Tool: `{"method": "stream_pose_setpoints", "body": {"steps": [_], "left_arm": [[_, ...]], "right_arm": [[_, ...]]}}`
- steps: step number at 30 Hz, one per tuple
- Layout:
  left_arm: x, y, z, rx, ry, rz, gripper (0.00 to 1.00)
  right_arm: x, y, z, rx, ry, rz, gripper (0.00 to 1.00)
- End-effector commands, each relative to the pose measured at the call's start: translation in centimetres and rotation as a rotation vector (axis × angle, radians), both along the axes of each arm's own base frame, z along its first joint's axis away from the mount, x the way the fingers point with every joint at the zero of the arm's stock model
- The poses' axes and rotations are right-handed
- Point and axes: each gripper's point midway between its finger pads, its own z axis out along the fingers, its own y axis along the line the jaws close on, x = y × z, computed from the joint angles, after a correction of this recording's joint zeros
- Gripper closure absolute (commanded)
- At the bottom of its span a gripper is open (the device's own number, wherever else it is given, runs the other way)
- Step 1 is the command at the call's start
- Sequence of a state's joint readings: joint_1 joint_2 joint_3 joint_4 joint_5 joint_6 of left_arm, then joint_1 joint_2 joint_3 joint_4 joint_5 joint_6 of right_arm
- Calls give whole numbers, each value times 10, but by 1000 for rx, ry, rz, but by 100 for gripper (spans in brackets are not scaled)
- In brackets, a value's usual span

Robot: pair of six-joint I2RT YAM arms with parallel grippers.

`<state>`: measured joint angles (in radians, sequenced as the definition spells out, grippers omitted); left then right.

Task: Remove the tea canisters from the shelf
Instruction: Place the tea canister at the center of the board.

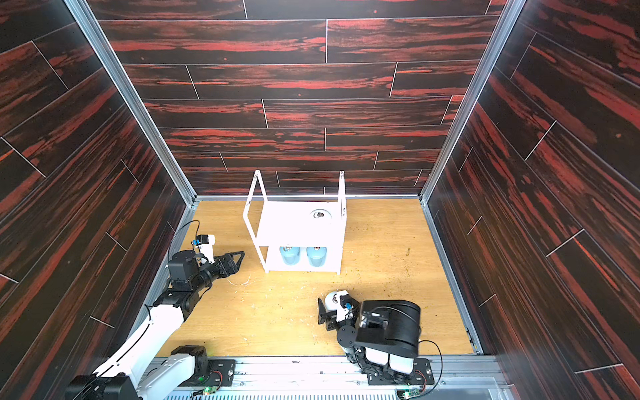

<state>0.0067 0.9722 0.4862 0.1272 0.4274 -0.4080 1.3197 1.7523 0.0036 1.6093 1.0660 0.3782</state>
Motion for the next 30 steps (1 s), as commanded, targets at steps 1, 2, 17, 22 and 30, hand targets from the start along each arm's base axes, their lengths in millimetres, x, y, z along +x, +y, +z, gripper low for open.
{"method": "stream_pose_setpoints", "body": {"steps": [1, 2, 17, 22, 30], "left_arm": [[0, -1, 10, 5, -30, -12, 12], [0, -1, 10, 5, -29, -13, 12], [2, -2, 8, 1, -32, -21, 12], [2, -2, 9, 1, -33, -22, 11], [3, -2, 10, 4, -33, -21, 11]], "right_arm": [[-13, -58, -27, -144, 53, -39, 2], [-11, -58, -31, -158, 71, -59, 1], [-7, -59, -50, -266, 203, -261, 2], [-9, -55, -49, -260, 209, -228, 2], [-8, -31, -31, -284, 164, -156, 2]]}}
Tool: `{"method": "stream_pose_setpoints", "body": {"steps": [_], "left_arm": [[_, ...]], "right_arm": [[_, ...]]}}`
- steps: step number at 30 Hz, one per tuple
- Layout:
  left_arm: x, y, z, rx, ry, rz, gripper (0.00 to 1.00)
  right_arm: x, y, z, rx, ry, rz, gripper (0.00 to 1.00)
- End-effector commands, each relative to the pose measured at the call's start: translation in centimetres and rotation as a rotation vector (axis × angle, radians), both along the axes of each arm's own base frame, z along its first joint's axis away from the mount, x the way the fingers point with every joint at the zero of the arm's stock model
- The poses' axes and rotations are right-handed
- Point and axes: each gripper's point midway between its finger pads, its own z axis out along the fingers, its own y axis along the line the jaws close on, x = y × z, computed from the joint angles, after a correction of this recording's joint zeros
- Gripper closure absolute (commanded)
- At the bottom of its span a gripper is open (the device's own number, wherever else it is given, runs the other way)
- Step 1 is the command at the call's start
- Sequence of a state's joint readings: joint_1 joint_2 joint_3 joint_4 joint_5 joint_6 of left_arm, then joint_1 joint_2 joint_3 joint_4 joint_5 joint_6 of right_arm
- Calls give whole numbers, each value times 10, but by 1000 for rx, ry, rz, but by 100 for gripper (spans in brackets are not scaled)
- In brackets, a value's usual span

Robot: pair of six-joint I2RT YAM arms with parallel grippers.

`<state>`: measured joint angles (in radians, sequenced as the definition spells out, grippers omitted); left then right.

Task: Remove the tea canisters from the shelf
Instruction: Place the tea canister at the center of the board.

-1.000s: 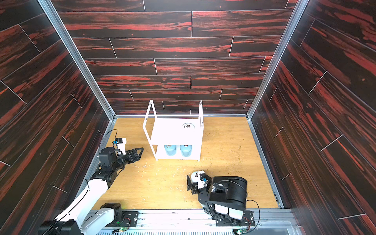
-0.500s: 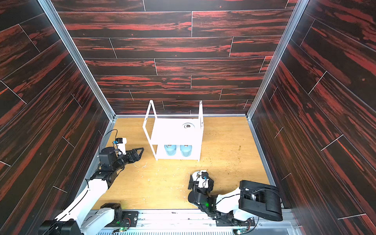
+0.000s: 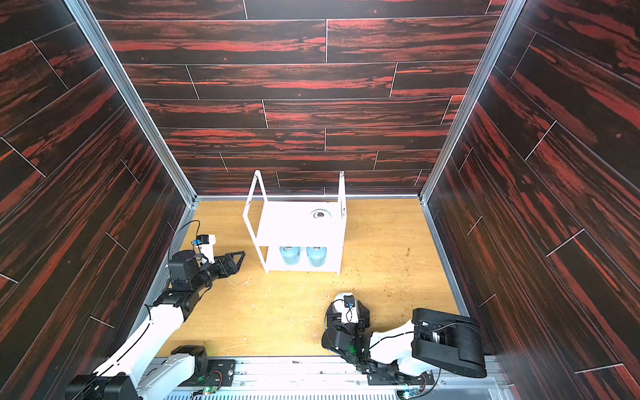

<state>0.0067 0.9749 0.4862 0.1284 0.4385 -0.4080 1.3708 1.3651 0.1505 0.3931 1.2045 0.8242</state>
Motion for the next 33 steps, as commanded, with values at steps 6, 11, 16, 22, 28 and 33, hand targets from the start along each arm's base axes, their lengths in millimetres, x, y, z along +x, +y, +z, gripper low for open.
{"method": "stream_pose_setpoints", "body": {"steps": [6, 11, 16, 22, 28, 33], "left_arm": [[2, 0, 10, 11, -39, -9, 11], [0, 0, 11, 9, -40, -9, 11], [0, 1, 12, 10, -44, -4, 11], [0, 1, 12, 7, -45, -4, 11], [-1, 1, 14, 10, -48, 0, 11], [-2, 5, 12, 23, -28, 17, 11]], "right_arm": [[1, 25, 19, -6, -26, 86, 2], [0, 32, 27, -16, -21, 107, 2], [1, 34, 41, -38, -27, 117, 2], [0, 36, 52, -51, -26, 139, 2], [3, 43, 66, -73, -33, 152, 1], [8, 47, 80, -67, -13, 179, 2]]}}
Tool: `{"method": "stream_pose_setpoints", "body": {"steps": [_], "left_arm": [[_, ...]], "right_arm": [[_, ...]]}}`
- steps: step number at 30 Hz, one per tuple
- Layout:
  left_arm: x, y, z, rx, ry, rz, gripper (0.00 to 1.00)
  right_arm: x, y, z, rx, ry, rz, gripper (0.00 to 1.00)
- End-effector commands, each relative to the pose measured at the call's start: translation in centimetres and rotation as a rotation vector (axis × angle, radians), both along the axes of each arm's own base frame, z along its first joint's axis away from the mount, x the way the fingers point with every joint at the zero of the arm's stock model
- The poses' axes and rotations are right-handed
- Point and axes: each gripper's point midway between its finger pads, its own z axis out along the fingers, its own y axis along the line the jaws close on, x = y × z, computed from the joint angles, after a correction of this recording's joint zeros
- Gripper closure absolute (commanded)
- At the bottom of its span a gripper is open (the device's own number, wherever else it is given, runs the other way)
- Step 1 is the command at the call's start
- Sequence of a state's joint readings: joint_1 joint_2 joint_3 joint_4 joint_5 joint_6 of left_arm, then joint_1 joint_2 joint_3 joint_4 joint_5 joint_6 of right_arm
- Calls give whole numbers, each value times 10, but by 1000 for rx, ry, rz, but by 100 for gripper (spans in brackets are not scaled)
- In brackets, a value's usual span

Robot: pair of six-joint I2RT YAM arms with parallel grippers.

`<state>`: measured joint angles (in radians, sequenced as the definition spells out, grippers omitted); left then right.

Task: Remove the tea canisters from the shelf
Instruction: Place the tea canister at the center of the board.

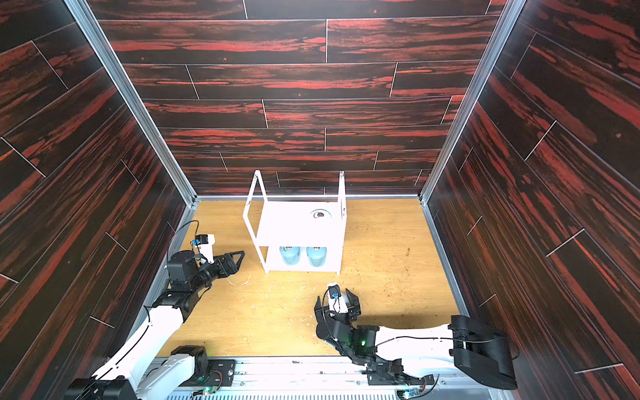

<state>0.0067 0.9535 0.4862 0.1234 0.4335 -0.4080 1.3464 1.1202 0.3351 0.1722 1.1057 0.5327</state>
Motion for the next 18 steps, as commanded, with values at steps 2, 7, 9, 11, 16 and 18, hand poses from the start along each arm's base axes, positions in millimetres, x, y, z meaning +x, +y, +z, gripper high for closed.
{"method": "stream_pose_setpoints", "body": {"steps": [2, 7, 9, 11, 16, 18], "left_arm": [[-4, 4, 5, 27, 3, 14, 11], [-19, -4, 3, 128, 7, 15, 11], [-26, -7, 6, 145, -5, 19, 11], [-31, -7, 10, 119, -16, 37, 11], [-48, -21, 14, 113, -16, 3, 11], [-54, -27, 17, 121, -23, -8, 11]], "right_arm": [[8, 3, 19, -19, 16, 35, 2], [27, -1, 46, 6, 27, 55, 1], [37, -5, 58, 17, 28, 50, 2], [47, -12, 68, 20, 23, 37, 2], [69, -22, 79, 47, 35, 31, 2], [75, -25, 79, 51, 40, 29, 1]]}}
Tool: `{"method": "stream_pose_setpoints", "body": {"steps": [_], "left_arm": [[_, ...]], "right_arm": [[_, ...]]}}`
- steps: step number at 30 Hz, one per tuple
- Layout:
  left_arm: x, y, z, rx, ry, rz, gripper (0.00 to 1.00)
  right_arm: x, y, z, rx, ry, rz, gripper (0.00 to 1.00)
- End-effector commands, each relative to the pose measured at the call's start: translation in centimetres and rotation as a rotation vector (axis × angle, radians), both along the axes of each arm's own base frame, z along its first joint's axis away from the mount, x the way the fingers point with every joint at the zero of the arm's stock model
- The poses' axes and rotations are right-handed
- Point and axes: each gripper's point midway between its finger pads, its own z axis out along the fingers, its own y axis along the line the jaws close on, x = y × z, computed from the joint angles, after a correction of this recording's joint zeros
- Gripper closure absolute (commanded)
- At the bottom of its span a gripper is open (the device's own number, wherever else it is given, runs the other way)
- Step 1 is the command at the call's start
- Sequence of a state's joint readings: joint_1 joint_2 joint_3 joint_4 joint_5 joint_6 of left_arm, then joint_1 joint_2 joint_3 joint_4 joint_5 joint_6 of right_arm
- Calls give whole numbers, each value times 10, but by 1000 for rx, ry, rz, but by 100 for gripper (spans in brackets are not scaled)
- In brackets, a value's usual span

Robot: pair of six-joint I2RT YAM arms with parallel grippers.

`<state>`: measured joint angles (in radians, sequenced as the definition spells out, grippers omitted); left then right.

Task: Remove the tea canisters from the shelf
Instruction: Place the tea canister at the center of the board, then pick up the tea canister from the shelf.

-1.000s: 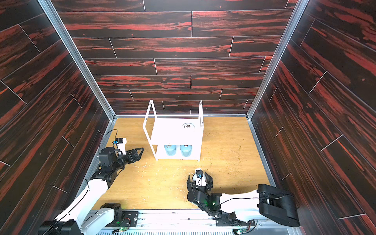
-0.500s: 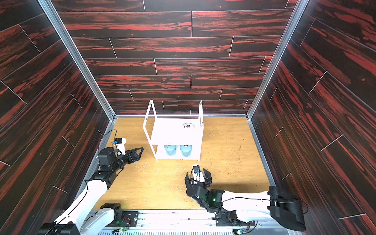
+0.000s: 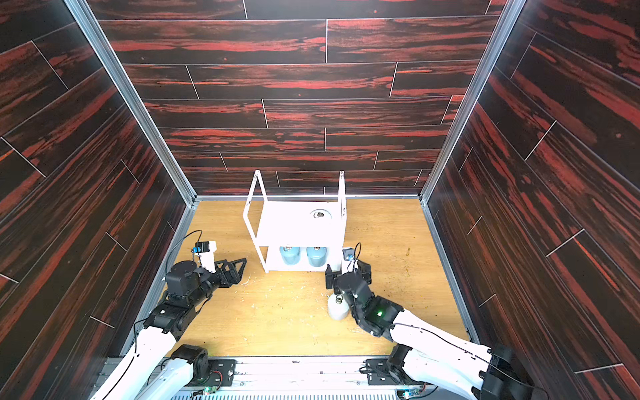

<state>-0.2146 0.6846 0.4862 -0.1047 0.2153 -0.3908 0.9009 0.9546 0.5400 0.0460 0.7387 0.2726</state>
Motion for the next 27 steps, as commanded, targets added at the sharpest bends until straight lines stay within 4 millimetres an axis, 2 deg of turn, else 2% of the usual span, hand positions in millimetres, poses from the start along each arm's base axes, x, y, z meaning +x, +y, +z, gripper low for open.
{"method": "stream_pose_setpoints", "body": {"steps": [1, 9, 12, 16, 22, 27], "left_arm": [[-11, -2, -4, 22, 26, 13, 11], [-33, -34, 8, 37, 5, -79, 13], [-39, -55, 6, 68, 16, -141, 14], [-42, -94, 10, 125, -3, -241, 15], [-33, -160, 35, 125, -66, -380, 15], [-14, -190, 47, 143, -120, -420, 14]], "right_arm": [[3, 5, -1, -12, 24, 64, 2], [21, -5, -3, 21, 51, 54, 2], [23, -8, 0, 33, 50, 63, 2], [24, -12, 6, 36, 49, 77, 2], [26, -29, 16, 35, 42, 41, 2], [25, -43, 25, 77, 31, 22, 2]]}}
